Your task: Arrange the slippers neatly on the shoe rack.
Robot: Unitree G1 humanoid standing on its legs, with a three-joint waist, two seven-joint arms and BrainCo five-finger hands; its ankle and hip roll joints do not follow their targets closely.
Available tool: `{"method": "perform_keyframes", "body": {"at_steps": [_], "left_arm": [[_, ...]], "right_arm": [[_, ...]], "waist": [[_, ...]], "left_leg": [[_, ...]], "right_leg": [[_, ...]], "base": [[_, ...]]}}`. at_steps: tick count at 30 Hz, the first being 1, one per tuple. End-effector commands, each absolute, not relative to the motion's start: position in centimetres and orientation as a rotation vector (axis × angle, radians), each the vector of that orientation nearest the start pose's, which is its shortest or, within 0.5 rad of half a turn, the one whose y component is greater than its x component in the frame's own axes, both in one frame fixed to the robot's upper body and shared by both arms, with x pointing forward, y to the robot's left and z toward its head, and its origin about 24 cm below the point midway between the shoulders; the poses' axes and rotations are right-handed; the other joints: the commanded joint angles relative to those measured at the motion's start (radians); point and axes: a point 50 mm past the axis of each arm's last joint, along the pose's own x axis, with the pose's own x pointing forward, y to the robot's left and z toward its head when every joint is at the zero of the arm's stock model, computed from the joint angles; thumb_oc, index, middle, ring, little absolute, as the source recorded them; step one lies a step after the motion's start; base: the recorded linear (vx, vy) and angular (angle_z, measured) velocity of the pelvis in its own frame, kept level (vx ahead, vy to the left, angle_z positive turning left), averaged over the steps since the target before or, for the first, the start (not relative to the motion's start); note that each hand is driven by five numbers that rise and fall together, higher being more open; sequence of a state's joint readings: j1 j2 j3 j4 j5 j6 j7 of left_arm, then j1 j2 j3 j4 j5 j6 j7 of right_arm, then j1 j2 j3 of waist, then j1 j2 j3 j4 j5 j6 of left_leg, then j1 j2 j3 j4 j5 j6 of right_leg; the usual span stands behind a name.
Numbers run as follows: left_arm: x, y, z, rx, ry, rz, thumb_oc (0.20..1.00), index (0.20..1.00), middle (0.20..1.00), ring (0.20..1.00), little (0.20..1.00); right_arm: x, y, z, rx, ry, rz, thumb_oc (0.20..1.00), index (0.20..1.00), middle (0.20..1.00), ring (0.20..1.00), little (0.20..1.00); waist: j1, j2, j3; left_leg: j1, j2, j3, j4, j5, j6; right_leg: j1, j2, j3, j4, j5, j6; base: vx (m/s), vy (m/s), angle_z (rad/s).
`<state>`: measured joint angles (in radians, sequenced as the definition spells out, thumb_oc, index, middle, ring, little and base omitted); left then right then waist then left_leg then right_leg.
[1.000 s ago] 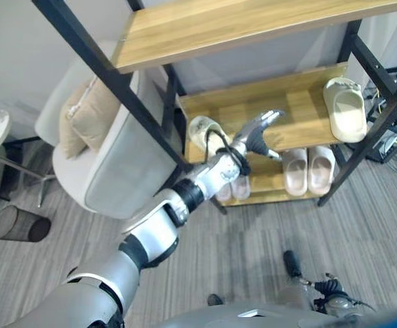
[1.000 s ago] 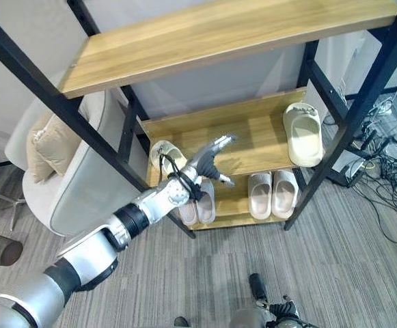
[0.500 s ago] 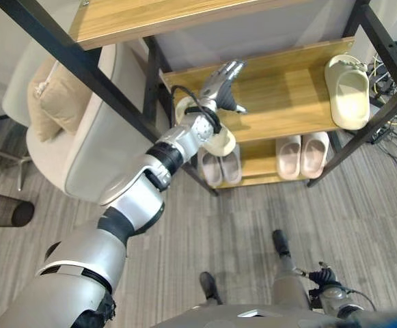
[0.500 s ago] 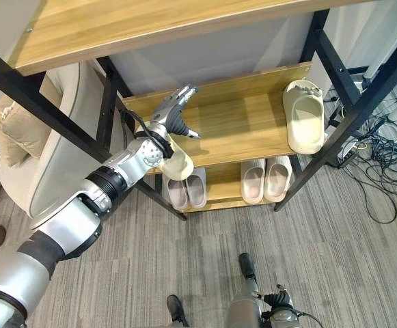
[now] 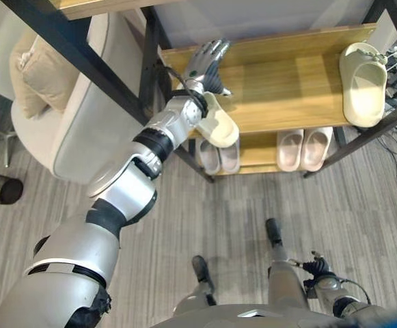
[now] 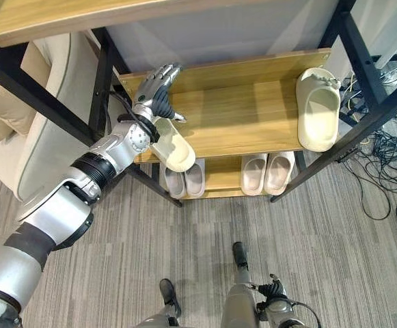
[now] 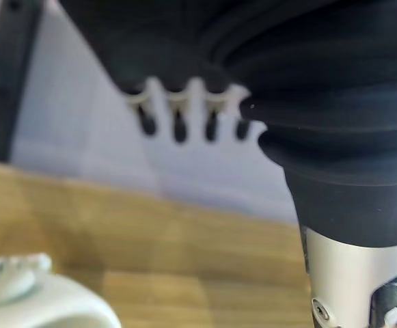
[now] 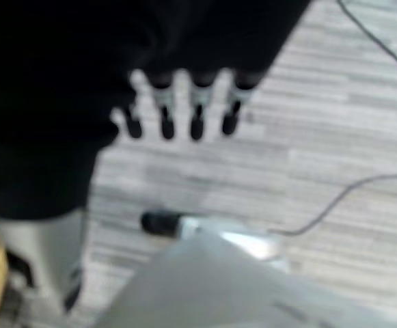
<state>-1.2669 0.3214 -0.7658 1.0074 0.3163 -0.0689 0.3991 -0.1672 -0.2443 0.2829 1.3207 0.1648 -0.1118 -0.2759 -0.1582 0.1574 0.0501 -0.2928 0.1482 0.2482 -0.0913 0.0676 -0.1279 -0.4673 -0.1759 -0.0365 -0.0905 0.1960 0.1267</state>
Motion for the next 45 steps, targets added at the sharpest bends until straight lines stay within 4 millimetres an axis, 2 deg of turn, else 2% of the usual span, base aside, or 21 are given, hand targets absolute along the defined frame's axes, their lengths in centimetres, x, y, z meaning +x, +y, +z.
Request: {"method": "perform_keyframes", "body": {"at_steps": [1,6,17,23,26,34,36,37,45], "left_arm": [[41.9,9.7,28.5,1.357,-0.652,0.173,1.000,1.000,1.000,1.000,1.000],[41.9,10.4,29.1,1.452,-0.658,0.210,1.000,1.000,1.000,1.000,1.000],[42.1,11.6,29.5,1.500,-0.621,0.254,1.000,1.000,1.000,1.000,1.000],[42.3,12.9,29.3,1.526,-0.578,0.295,1.000,1.000,1.000,1.000,1.000],[42.4,13.8,29.2,1.594,-0.560,0.322,1.000,1.000,1.000,1.000,1.000],[42.5,13.8,28.4,1.647,-0.544,0.315,1.000,1.000,1.000,1.000,1.000],[42.5,13.7,28.1,1.656,-0.535,0.316,0.366,0.366,0.366,0.366,0.366],[42.6,13.7,27.9,1.663,-0.531,0.314,0.200,0.200,0.200,0.200,0.200],[42.7,13.6,26.2,1.663,-0.496,0.294,0.200,0.200,0.200,0.200,0.200]], "right_arm": [[16.4,-22.8,-13.9,-0.401,0.970,-0.224,1.000,1.000,1.000,1.000,1.000],[16.7,-22.8,-13.8,-0.398,0.961,-0.222,1.000,1.000,1.000,1.000,1.000],[17.2,-22.8,-13.6,-0.403,0.953,-0.217,1.000,1.000,1.000,1.000,1.000],[17.3,-22.7,-13.5,-0.407,0.949,-0.215,1.000,1.000,1.000,1.000,1.000],[17.4,-22.8,-13.5,-0.419,0.943,-0.212,1.000,1.000,1.000,1.000,1.000],[18.1,-22.6,-13.2,-0.426,0.925,-0.213,1.000,1.000,1.000,1.000,1.000],[18.4,-22.6,-13.1,-0.432,0.917,-0.210,1.000,1.000,1.000,1.000,1.000],[18.4,-22.5,-13.1,-0.434,0.915,-0.209,1.000,1.000,1.000,1.000,1.000],[18.7,-22.5,-12.9,-0.450,0.907,-0.204,1.000,1.000,1.000,1.000,1.000]], "waist": [[0.009,0.021,0.040],[0.015,0.021,0.047],[0.021,0.024,0.058],[0.024,0.024,0.058],[0.024,0.023,0.061],[0.026,0.017,0.073],[0.026,0.015,0.076],[0.026,0.015,0.077],[0.021,0.011,0.079]], "left_leg": [[-0.036,0.056,-0.120,0.004,0.050,-0.079],[-0.034,0.054,-0.122,0.004,0.050,-0.077],[-0.044,0.053,-0.123,0.004,0.053,-0.077],[-0.049,0.053,-0.123,0.004,0.053,-0.077],[-0.054,0.055,-0.122,0.004,0.053,-0.077],[-0.066,0.056,-0.122,0.004,0.055,-0.074],[-0.070,0.058,-0.119,0.004,0.056,-0.074],[-0.071,0.058,-0.118,0.004,0.056,-0.074],[-0.071,0.060,-0.115,0.004,0.056,-0.074]], "right_leg": [[0.024,-0.039,-0.060,0.101,-0.129,0.080],[0.024,-0.040,-0.062,0.105,-0.130,0.081],[0.017,-0.041,-0.066,0.103,-0.126,0.084],[0.012,-0.041,-0.068,0.099,-0.122,0.085],[0.008,-0.042,-0.070,0.100,-0.121,0.085],[-0.008,-0.042,-0.066,0.104,-0.121,0.085],[-0.014,-0.041,-0.066,0.104,-0.120,0.085],[-0.016,-0.040,-0.066,0.104,-0.119,0.085],[-0.024,-0.040,-0.061,0.111,-0.121,0.084]], "base": [[0.00,0.000,0.00],[0.00,0.006,0.01],[0.00,0.000,0.00],[0.00,0.000,0.00],[0.00,0.000,0.00],[0.00,0.000,0.00],[0.00,0.000,0.00],[0.00,0.000,0.00],[0.00,0.000,0.00]]}}
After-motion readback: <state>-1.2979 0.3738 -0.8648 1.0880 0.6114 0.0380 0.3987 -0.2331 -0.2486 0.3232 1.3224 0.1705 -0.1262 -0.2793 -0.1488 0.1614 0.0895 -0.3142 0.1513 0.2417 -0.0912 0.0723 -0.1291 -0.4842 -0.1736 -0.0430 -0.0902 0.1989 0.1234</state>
